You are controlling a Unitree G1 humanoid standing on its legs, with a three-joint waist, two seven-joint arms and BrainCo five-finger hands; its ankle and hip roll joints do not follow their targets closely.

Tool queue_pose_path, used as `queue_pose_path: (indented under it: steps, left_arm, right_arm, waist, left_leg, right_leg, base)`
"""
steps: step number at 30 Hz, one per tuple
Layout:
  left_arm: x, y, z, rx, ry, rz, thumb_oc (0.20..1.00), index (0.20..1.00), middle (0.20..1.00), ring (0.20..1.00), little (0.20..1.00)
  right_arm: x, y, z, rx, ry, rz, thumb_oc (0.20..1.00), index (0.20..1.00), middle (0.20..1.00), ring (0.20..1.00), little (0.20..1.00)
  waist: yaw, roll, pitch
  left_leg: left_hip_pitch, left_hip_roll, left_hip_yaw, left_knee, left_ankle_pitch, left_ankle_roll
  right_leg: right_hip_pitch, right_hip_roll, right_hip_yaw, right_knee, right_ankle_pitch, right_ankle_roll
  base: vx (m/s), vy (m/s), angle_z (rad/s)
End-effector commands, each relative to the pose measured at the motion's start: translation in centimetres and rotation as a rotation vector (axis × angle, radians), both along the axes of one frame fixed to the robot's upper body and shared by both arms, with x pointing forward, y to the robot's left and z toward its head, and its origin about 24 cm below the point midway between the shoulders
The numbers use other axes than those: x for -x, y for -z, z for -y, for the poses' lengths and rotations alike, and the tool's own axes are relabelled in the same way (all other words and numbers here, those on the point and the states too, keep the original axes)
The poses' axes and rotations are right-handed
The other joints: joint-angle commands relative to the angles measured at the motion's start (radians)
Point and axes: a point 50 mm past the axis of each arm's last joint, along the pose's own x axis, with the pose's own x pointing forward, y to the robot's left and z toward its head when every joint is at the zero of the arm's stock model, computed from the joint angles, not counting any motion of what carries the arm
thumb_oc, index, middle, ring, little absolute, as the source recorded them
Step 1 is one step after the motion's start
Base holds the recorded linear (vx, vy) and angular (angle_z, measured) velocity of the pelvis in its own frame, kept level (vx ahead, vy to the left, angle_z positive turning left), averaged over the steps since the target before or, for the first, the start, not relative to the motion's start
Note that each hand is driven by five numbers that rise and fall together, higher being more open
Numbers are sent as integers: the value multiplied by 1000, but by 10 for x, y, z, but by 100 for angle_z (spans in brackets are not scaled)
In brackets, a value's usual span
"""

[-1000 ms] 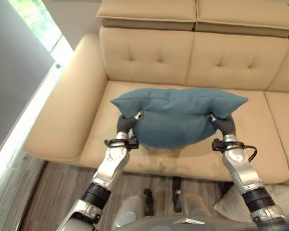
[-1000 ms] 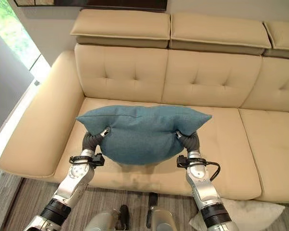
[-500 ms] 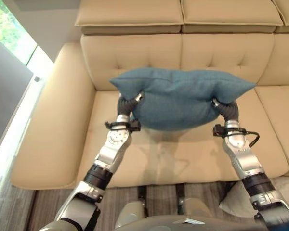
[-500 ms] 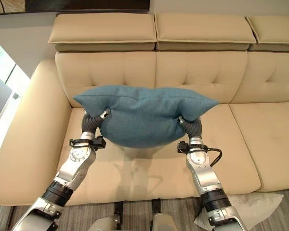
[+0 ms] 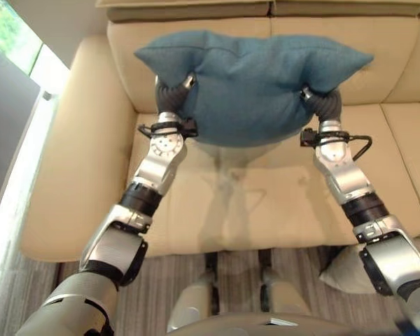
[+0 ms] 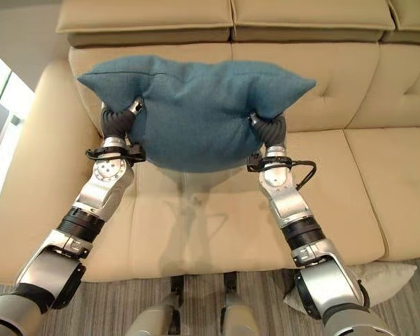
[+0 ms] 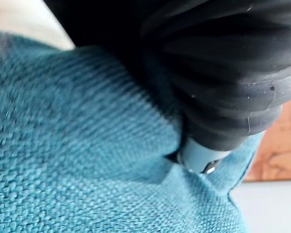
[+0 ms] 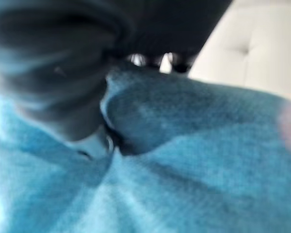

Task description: Pick up all the scattered cushions and arrange them neatly on the sofa.

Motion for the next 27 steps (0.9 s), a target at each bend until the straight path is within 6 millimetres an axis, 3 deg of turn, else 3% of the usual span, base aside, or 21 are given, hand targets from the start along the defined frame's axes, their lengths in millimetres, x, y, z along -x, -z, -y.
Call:
queue_pose_path:
  steps: [1, 6, 17, 22, 23, 24, 25, 27]
  left_arm:
    - [2, -71, 40, -28, 160, 272, 200, 200, 200, 200, 200]
    - [-4, -86, 33, -21, 131, 287, 200, 200, 200, 200, 200]
    - [-11, -81, 28, -52, 103, 239, 200, 200, 200, 200, 200]
    - [-19, -99, 20, -81, 60, 244, 206, 206, 206, 206, 206]
    - [-19, -100, 20, -80, 60, 246, 451, 451, 451, 451, 451]
    - [-21, -110, 18, -83, 42, 257, 1000, 1000, 1000, 1000, 1000]
    - [-21, -118, 17, -93, 32, 271, 1000, 1000, 1000, 1000, 1000]
    - [-20, -137, 13, -130, -3, 310, 1000, 1000, 1000, 1000, 1000]
  right_arm:
    - [2, -71, -42, 5, -173, 257, 200, 200, 200, 200, 200]
    - [-6, -84, -37, 0, -146, 260, 200, 200, 200, 200, 200]
    - [-15, -84, -31, 25, -99, 222, 200, 200, 200, 200, 200]
    - [-21, -104, -25, 95, -32, 250, 200, 200, 200, 200, 200]
    - [-21, -104, -25, 95, -33, 251, 404, 404, 404, 404, 404]
    - [-22, -115, -24, 122, 1, 270, 956, 956, 956, 956, 956]
    - [-22, -121, -23, 142, 17, 285, 1000, 1000, 1000, 1000, 1000]
    - [-22, -138, -16, 197, 86, 315, 1000, 1000, 1000, 1000, 1000]
  waist:
    - [17, -14, -21]
    - [17, -13, -17]
    - [18, -7, 28]
    - [19, -3, 38]
    - [19, -2, 38]
    - [21, -1, 39]
    - [22, 0, 39]
    - [23, 4, 38]
  left_leg:
    - [-51, 19, 11, 90, -120, -64]
    - [-102, 19, 7, 72, -94, -73]
    - [-175, 15, -1, 78, -79, -86]
    - [-220, 18, -3, 55, -57, -96]
    - [-221, 18, -4, 54, -56, -96]
    - [-231, 19, -4, 39, -44, -100]
    - [-238, 19, -5, 32, -39, -102]
    - [-259, 21, -9, 14, -26, -107]
  right_leg:
    - [-28, -23, -32, 69, -77, 58]
    - [-80, -20, -34, 56, -58, 61]
    - [-153, -25, -39, 55, -48, 63]
    - [-203, -19, -41, 45, -39, 68]
    - [-205, -18, -41, 45, -39, 68]
    - [-218, -16, -43, 38, -32, 71]
    - [-228, -14, -44, 35, -30, 73]
    - [-251, -11, -49, 26, -24, 76]
  base:
    - [2, -14, -4]
    - [14, -12, -5]
    - [7, -5, 0]
    - [12, -24, 6]
    - [0, -31, 3]
    - [1, -32, 0]
    - [3, -40, 0]
    - [8, -33, 3]
